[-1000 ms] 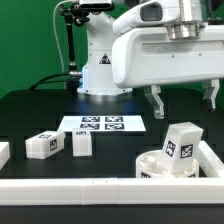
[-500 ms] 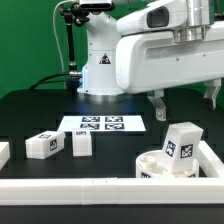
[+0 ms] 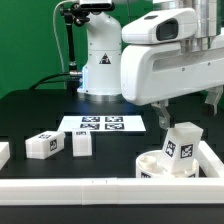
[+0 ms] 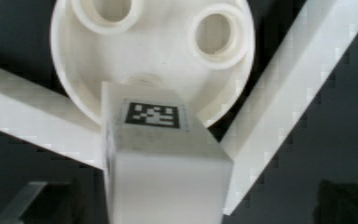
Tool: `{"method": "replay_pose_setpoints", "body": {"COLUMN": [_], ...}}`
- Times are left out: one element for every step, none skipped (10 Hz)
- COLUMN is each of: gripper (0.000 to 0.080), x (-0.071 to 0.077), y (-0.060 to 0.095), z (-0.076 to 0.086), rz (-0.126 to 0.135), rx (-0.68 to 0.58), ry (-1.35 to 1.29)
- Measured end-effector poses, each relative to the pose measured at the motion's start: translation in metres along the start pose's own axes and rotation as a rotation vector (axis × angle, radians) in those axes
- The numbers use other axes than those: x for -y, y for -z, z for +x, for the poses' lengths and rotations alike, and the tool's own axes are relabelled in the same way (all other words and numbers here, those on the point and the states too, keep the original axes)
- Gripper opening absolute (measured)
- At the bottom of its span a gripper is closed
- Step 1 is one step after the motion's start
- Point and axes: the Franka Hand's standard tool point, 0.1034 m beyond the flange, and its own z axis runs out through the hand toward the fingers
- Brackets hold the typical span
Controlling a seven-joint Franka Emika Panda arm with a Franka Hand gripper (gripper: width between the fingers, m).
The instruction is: Assemble stool
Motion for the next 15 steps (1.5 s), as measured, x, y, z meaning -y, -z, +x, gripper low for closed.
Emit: {"method": "replay_pose_setpoints", "body": {"gripper": [0.0649,0.0649,0.0649,0.0649,0.0649,0.0649,0.0649,0.0649,0.0649,0.0649,0.0649,0.0649,0.0649,0.0649,0.0649], "x": [-0.006,-0.01,-0.01,-0.011,-0.012,-0.014,-0.016,-0.016,-0.019,-0.02,-0.021,-0.021,-0.021,-0.021,-0.022], "y": [-0.001,-0.001,-0.001,-0.001,-0.001,-0.001,-0.001,-0.001,-0.001,-0.002,-0.002,-0.003,-0.005,-0.007,-0.01], "z": [0.002,0.004,0.006,0.007,0.006,0.005,0.004,0.004,0.003,0.003,0.002,0.002,0.001,0.0,-0.001], "rz": [-0.012,-0.026,-0.034,-0.041,-0.045,-0.053,-0.058,-0.06,-0.068,-0.071,-0.079,-0.084,-0.086,-0.089,-0.088], "rx": [-0.018,-0.023,-0.03,-0.031,-0.027,-0.02,-0.014,-0.011,-0.002,0.005,0.015,0.027,0.038,0.054,0.066], "ry": [0.1,0.282,0.373,0.488,0.534,0.601,0.657,0.693,0.781,0.842,0.915,1.008,1.075,1.16,1.25]}}
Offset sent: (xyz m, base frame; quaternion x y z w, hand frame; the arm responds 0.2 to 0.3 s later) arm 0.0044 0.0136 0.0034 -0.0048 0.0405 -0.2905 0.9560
